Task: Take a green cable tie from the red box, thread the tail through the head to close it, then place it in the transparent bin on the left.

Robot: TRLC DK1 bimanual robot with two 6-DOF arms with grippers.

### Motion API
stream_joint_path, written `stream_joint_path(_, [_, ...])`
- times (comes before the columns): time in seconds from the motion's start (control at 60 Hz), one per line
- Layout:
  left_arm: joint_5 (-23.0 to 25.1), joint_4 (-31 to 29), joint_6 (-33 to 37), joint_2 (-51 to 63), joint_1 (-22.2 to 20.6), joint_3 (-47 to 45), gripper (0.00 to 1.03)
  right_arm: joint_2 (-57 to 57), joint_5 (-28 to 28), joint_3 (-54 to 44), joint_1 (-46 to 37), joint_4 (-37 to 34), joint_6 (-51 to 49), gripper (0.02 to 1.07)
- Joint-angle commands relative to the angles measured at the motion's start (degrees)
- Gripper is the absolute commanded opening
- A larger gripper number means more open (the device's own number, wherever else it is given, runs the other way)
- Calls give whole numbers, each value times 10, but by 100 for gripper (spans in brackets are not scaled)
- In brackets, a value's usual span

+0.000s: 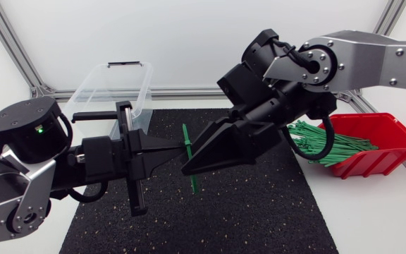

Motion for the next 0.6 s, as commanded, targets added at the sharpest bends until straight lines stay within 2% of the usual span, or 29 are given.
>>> stream_joint_path(0.0, [9,-1,-9,-10,-5,-13,3,-14,6,-13,6,13,5,103])
stream_joint_path(0.233, [18,-25,-20,-15,17,6,3,-29,50,-30,-3,38,3,103])
stream_joint_path(0.5, [30,-42,-38,-30,23,14,3,-34,121,-55,-23,64,-2,103])
stream_joint_path(0.583, [31,-46,-39,-34,21,13,3,-58,153,-65,-29,101,11,103])
